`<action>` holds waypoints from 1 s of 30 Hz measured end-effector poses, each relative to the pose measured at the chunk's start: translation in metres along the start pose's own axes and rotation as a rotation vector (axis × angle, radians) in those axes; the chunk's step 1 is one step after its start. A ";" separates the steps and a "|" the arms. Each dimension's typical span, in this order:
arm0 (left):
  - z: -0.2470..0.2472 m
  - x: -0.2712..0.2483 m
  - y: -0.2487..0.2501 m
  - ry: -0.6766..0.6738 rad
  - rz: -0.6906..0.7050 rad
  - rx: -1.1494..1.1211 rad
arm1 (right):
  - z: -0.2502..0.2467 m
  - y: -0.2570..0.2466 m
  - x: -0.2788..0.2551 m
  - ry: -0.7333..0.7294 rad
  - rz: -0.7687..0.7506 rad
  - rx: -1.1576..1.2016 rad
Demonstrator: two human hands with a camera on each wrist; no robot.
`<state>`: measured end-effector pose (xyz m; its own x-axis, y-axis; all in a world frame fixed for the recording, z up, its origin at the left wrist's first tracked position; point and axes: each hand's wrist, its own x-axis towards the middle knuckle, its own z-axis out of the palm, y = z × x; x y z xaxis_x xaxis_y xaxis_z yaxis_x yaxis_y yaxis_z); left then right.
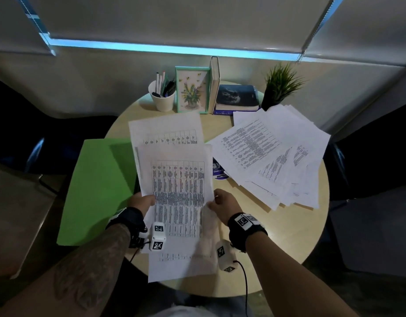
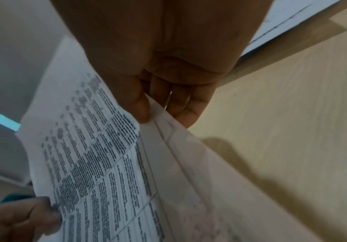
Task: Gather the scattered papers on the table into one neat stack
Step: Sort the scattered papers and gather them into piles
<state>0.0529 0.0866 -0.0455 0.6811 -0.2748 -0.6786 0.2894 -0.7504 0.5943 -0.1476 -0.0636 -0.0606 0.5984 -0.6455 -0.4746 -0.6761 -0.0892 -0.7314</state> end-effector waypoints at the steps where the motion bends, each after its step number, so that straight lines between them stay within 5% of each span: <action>1: 0.001 0.004 0.005 -0.004 0.013 -0.003 | -0.003 -0.003 0.001 0.019 -0.002 0.034; 6: 0.026 0.019 0.062 -0.096 0.194 0.033 | -0.045 -0.007 0.017 0.266 0.093 0.183; 13: 0.121 0.007 0.173 -0.375 0.396 0.046 | -0.158 0.028 0.043 0.581 0.302 0.285; 15: 0.145 0.008 0.188 -0.373 0.454 0.181 | -0.185 0.042 0.051 0.610 0.336 0.264; 20: 0.189 0.031 0.198 -0.217 0.695 0.927 | -0.235 0.073 0.076 0.599 0.408 0.153; 30: 0.247 0.063 0.187 -0.214 0.559 1.219 | -0.259 0.141 0.113 0.461 0.646 -0.147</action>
<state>-0.0162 -0.2195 -0.0845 0.3613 -0.7184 -0.5945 -0.8390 -0.5287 0.1290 -0.2868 -0.3455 -0.0902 -0.1464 -0.8486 -0.5083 -0.8965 0.3310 -0.2944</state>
